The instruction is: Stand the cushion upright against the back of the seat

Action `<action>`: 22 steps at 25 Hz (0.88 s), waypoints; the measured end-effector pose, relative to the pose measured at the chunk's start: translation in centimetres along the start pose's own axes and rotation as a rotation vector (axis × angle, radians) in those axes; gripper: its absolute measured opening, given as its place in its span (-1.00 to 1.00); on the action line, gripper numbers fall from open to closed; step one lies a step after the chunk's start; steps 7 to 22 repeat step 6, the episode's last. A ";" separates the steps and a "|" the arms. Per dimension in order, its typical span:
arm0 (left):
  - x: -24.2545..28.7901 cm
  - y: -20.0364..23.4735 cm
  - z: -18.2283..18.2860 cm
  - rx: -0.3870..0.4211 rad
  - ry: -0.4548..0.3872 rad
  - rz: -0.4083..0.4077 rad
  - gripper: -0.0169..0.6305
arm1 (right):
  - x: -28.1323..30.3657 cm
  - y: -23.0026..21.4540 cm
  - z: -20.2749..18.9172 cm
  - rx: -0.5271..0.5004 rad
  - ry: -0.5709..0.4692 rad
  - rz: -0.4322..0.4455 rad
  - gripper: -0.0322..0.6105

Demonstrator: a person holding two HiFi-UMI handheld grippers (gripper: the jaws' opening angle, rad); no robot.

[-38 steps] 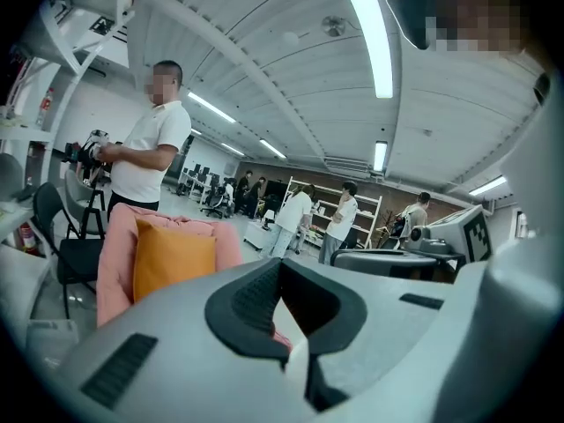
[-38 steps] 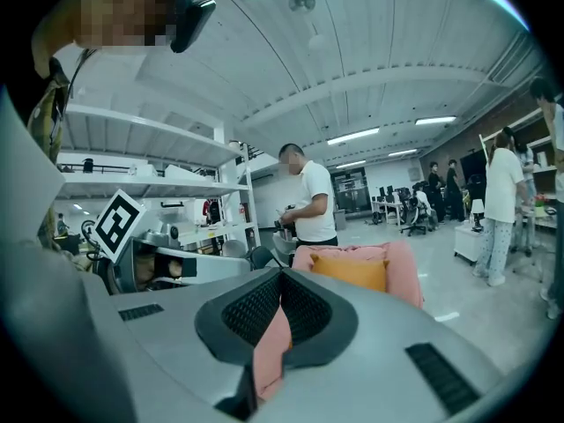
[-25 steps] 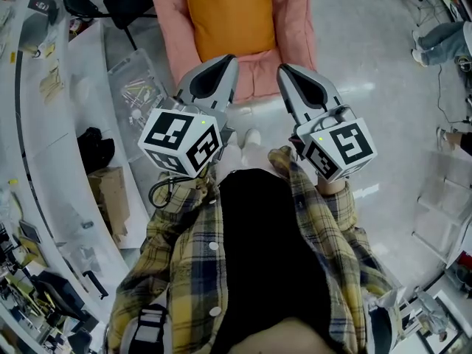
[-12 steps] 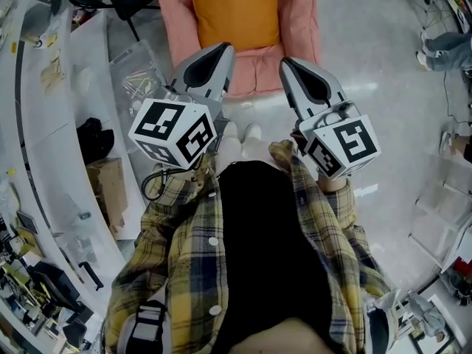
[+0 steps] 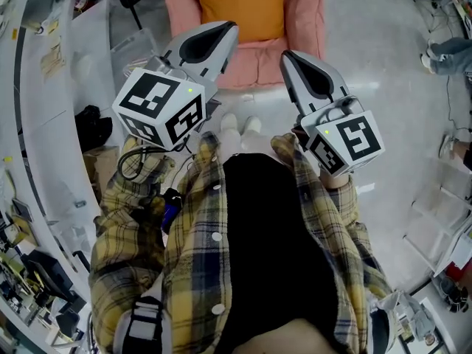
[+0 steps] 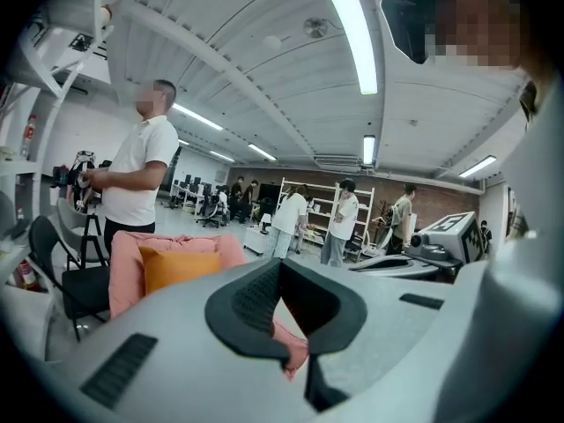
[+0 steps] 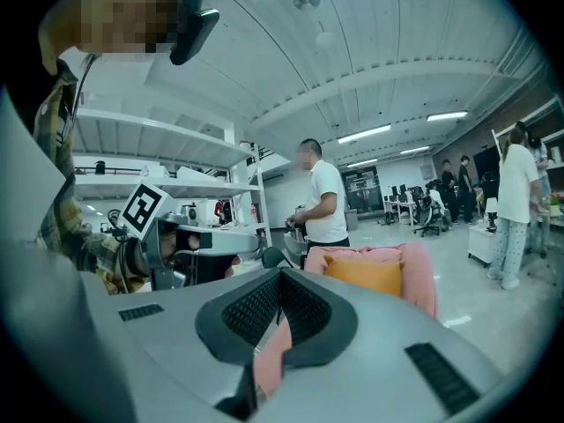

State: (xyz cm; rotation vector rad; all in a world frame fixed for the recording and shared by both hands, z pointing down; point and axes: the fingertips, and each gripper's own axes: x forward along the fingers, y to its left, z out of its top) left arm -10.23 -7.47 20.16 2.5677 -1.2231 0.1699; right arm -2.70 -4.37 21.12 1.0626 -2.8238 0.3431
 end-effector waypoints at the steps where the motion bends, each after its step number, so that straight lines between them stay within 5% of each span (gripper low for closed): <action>1: 0.0 0.0 0.1 0.003 0.002 -0.009 -0.94 | -0.2 0.0 -0.1 0.001 0.001 -0.001 -0.85; 22: 0.9 -0.4 0.3 0.023 -0.004 -0.036 -0.94 | -0.7 -0.9 -0.1 -0.014 -0.007 -0.013 -0.85</action>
